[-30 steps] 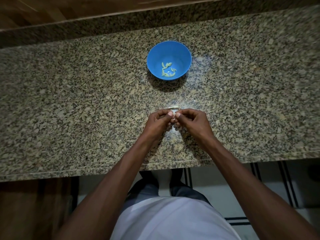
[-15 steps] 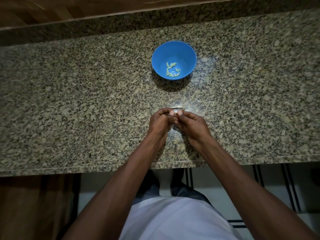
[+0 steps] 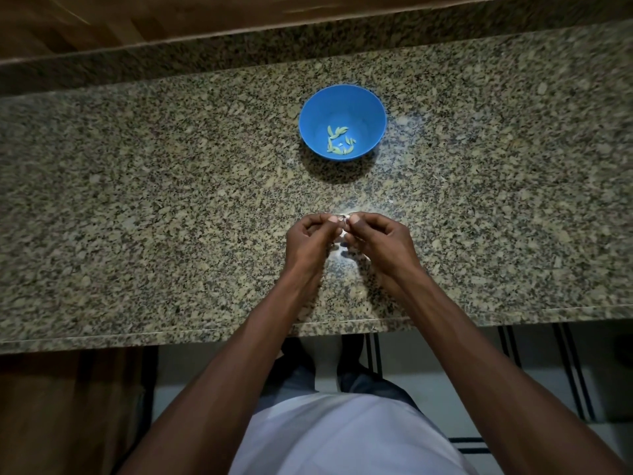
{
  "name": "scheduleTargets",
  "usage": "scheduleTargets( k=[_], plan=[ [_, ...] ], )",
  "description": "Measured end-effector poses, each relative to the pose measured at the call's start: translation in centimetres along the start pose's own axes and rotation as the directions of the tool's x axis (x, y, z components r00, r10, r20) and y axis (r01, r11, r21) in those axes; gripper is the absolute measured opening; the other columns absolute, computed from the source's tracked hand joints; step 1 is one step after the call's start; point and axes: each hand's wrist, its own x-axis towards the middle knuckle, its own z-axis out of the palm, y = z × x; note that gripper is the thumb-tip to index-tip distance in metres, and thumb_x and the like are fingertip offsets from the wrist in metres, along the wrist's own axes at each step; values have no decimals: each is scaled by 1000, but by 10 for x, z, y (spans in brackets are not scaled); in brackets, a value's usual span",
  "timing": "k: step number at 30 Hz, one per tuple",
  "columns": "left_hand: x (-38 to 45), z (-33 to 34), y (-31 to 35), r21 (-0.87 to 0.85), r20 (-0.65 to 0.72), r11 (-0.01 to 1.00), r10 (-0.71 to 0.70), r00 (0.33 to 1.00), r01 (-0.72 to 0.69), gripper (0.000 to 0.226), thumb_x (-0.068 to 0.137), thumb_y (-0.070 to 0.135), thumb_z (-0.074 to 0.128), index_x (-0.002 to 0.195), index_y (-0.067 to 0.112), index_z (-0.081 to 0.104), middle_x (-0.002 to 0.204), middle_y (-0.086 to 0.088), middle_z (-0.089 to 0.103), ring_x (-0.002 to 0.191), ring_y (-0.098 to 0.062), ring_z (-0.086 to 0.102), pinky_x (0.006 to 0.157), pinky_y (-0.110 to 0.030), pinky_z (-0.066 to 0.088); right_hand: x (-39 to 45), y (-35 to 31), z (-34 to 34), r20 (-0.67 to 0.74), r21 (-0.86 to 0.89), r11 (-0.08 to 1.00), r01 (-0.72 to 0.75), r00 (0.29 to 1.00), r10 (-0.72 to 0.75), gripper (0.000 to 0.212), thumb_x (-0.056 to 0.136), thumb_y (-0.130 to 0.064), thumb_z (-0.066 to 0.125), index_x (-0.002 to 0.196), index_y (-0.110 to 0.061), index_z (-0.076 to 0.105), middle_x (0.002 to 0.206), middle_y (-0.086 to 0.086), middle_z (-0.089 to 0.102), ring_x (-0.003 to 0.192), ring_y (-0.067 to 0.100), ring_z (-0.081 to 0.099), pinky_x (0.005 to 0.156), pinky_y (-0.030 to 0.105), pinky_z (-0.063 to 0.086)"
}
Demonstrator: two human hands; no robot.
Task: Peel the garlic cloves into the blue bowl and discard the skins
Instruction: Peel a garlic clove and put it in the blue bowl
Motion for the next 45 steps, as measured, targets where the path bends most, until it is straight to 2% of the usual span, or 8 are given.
scheduleTargets(
  k=[7,20,23,27,31,36,41,45],
  plan=[
    [-2,-9,2,107,80,976,184,980,-192,22,85,8,84,100,-2,72,99,-14,78,94,-23,76,85,-34,61,-4,-2,-6,39,-33,999,-26,999,27,13,93,-10,77,105,-6,78,99,8,77,90,18,68,79,28,58],
    [-7,-12,-1,58,132,980,181,975,-190,24,89,4,78,112,1,75,109,-12,78,104,-24,75,85,-32,60,-10,-5,-4,95,-12,1000,-25,995,26,16,89,-4,78,105,-5,78,112,12,79,102,21,75,83,27,60],
    [-8,-12,0,91,103,976,189,977,-198,25,87,5,80,112,3,74,105,-12,79,100,-23,76,85,-31,60,-9,-3,-7,113,-114,992,47,993,-34,21,86,-11,83,106,-5,79,110,8,79,107,26,75,86,33,60],
    [-9,-12,3,186,79,953,228,971,-239,33,85,7,83,112,8,65,101,-14,76,95,-19,76,84,-29,62,-5,-8,-12,174,-386,890,241,967,-186,25,86,-18,86,108,-7,79,97,10,80,93,24,78,81,36,64],
    [-4,-14,6,315,104,907,261,960,-281,44,82,17,88,113,12,56,104,-12,74,97,-20,75,89,-39,63,2,-21,-12,266,-542,775,325,941,-209,31,88,-26,84,116,-13,78,96,3,81,86,16,79,77,36,66],
    [-1,-13,12,388,167,851,313,935,-354,53,83,23,87,113,14,45,102,-8,76,95,-17,76,88,-40,63,7,-29,-14,323,-636,665,392,917,-232,25,89,-29,83,108,-14,81,89,-1,81,78,13,78,73,35,66],
    [1,-14,11,356,168,877,281,945,-324,49,88,15,81,115,16,40,105,-9,75,99,-18,75,87,-32,60,11,-27,-15,304,-541,764,351,929,-212,20,91,-18,80,107,-5,80,90,5,80,81,17,78,74,30,63],
    [3,-8,10,393,141,864,280,950,-313,40,95,14,74,116,15,40,109,-11,69,101,-19,71,84,-31,61,13,-16,-14,222,-416,887,199,968,-113,17,94,-19,77,107,-8,80,95,8,80,86,17,74,77,34,58]
  ],
)
